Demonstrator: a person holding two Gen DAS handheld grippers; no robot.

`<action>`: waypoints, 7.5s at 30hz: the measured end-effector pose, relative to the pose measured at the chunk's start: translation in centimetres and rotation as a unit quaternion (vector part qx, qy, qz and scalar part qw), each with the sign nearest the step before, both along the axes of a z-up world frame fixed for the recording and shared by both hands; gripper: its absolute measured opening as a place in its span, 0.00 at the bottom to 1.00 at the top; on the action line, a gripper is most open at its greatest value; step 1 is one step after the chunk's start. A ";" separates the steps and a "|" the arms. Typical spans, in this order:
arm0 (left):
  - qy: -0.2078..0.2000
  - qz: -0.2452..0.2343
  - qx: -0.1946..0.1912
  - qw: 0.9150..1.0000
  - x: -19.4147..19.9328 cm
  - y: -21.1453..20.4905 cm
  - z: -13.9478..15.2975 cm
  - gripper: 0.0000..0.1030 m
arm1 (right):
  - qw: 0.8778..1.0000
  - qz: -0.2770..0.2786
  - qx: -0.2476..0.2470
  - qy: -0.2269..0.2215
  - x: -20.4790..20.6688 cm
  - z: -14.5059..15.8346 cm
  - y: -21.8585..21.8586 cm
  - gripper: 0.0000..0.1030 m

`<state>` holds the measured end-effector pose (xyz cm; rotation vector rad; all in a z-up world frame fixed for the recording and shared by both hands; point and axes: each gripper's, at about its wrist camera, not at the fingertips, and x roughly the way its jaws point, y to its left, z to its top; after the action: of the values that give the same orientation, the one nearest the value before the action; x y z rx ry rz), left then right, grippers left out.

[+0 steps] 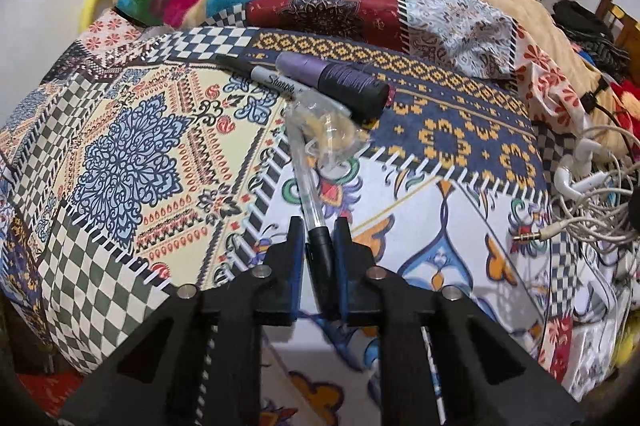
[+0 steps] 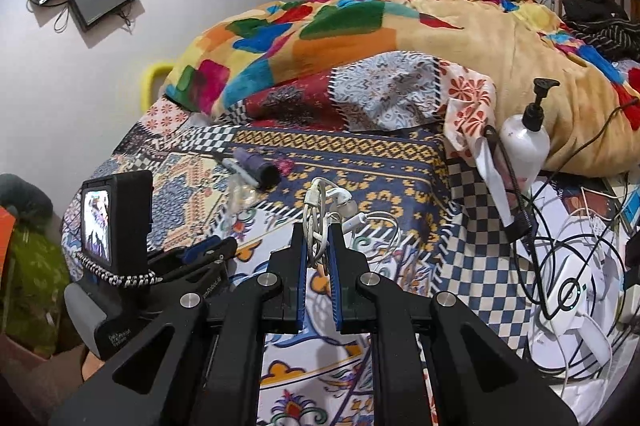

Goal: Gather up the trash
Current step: 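Grasp the white earphone cable with the right gripper while the left gripper grasps the clear tube, then carry the earphone cable and clear tube with both grippers over the white bin, then open both grippers to drop the cable and tube into the bin, then move both open grippers back over the items on the quilt, then grasp the clear plastic bag with the left gripper while the right gripper grasps the purple spray bottle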

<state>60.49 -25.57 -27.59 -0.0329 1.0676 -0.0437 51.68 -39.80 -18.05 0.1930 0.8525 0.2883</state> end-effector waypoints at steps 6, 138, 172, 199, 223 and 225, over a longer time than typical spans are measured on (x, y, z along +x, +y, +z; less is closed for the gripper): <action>0.026 -0.022 -0.061 0.998 -1.0 2.2 1.4 0.12 | 1.000 0.011 -0.004 -0.005 -1.2 1.2 0.9 0.09; -0.127 0.148 -0.046 0.980 -29.9 30.1 17.2 0.46 | 0.964 0.237 -0.081 -0.087 -16.1 9.6 25.7 0.34; -0.015 -0.041 -0.080 0.996 4.2 2.3 2.4 0.47 | 0.996 0.034 -0.086 -0.020 2.5 0.8 2.4 0.34; -0.061 -0.040 -0.066 0.995 4.1 6.5 -0.6 0.19 | 0.977 0.173 -0.105 0.066 13.1 -6.1 12.4 0.25; -0.105 -0.050 -0.078 0.990 -3.8 9.5 9.9 0.19 | 0.991 0.107 -0.080 -0.025 4.4 4.4 12.3 0.23; -0.120 -0.046 -0.073 0.989 -5.3 10.1 11.9 0.19 | 0.990 0.109 -0.079 -0.038 2.9 6.0 12.9 0.23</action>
<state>55.17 -15.49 -15.67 -0.1083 0.8223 -0.2054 54.54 -26.90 -12.09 -0.0590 0.8183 0.4281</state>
